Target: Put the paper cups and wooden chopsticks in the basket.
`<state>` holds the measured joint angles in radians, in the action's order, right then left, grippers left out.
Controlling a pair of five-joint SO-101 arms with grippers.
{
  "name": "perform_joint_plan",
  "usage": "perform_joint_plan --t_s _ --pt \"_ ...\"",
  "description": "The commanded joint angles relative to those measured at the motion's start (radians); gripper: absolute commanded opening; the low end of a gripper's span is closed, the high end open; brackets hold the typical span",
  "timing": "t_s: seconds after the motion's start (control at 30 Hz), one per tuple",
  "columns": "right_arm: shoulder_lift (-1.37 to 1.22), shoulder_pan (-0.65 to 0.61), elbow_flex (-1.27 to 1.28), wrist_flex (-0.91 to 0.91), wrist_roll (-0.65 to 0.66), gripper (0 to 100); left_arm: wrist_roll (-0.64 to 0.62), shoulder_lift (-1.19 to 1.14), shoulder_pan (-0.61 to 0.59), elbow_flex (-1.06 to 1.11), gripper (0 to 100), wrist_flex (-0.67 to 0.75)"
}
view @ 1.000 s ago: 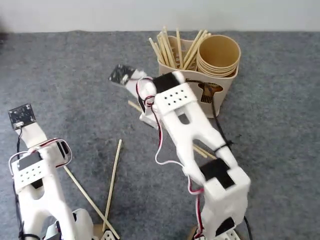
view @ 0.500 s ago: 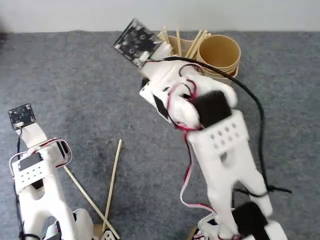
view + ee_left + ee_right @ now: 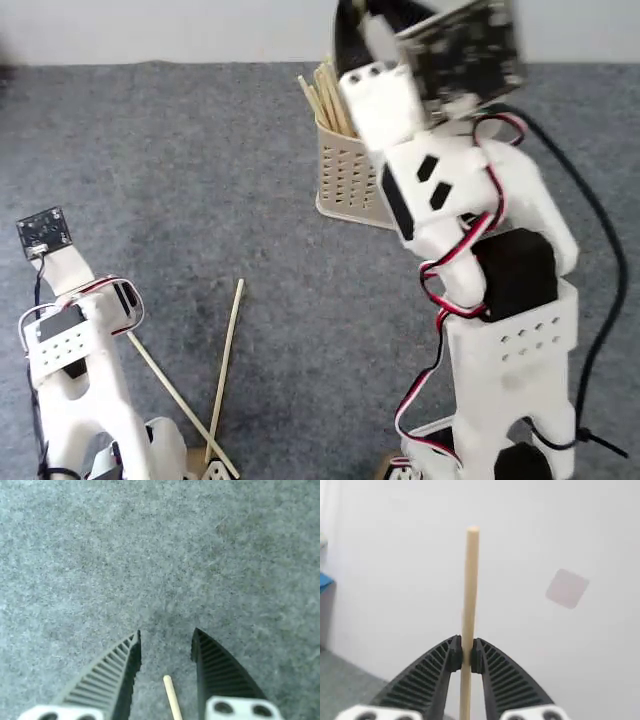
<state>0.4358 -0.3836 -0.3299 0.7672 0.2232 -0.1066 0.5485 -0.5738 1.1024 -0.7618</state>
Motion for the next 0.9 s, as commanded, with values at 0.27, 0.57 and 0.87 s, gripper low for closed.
perform_joint_plan --t_s 0.27,0.57,0.87 --pt "-0.194 0.076 -0.015 -0.203 -0.068 0.8 0.015 0.028 -0.002 -0.004 16 0.021" --pt "-0.366 0.079 -0.015 -0.191 -0.068 0.8 0.017 0.026 -0.002 -0.004 16 0.021" --pt "-0.470 0.099 -0.017 -0.024 -0.066 12.8 0.017 0.025 -0.003 -0.004 16 0.021"
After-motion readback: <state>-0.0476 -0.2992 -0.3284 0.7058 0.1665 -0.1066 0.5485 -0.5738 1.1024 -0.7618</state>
